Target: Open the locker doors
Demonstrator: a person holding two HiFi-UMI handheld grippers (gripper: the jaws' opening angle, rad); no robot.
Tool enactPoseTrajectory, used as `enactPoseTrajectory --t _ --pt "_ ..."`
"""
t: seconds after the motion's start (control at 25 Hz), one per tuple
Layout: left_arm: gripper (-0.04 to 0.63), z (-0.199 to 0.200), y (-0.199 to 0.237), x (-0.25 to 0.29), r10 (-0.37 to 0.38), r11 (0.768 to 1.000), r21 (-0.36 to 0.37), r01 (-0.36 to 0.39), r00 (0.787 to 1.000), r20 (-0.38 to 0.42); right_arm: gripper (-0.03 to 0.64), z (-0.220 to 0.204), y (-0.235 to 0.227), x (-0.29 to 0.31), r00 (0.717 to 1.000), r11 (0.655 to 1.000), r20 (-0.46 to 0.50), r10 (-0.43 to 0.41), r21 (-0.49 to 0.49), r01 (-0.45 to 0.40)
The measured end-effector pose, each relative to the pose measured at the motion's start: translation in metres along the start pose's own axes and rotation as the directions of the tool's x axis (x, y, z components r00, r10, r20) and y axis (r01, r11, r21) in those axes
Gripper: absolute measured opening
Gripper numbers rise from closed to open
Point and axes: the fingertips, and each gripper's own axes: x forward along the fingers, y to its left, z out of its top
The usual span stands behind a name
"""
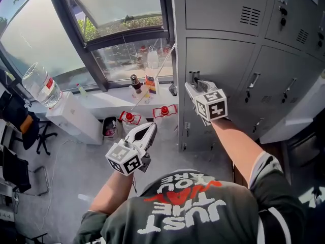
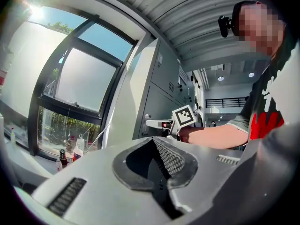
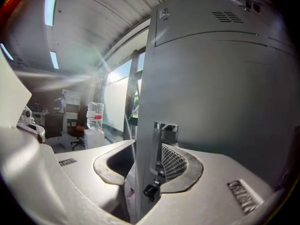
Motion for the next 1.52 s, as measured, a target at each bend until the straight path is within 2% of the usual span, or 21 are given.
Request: enactPoseTrajectory --t 0.36,0.72,0.92,1.28,1.52 --pt "-0.003 0.004 0.014 -0.016 -0.017 1.0 -0.004 0.017 1.0 0.007 0.181 0.003 -0.006 0.014 0.997 0.996 -0.019 -0.078 0.05 0.079" --pt "-0.003 0.005 0.024 -0.031 -0.017 1.0 -0.006 0.017 1.0 0.003 0.179 0.003 -0.002 0.025 0.998 0.998 -0.029 -0.054 0.009 0.054" --pt "-0.003 0.007 0.028 -0.037 -0.025 1.0 -0.006 0.025 1.0 0.003 0.179 0.002 0.0 0.025 0.999 0.999 -0.025 -0.039 0.02 0.04" --pt "-0.003 0.006 0.026 -0.038 -0.07 0.998 -0.008 0.07 0.998 -0.003 0.178 -0.001 0.012 0.0 0.999 0.999 -0.007 -0.043 0.031 0.043" --pt "-0.003 0.004 0.018 -0.032 -0.122 0.993 -0.005 0.122 0.992 -0.013 0.164 -0.007 0.023 -0.036 0.996 0.996 0.012 -0.086 0.022 0.086"
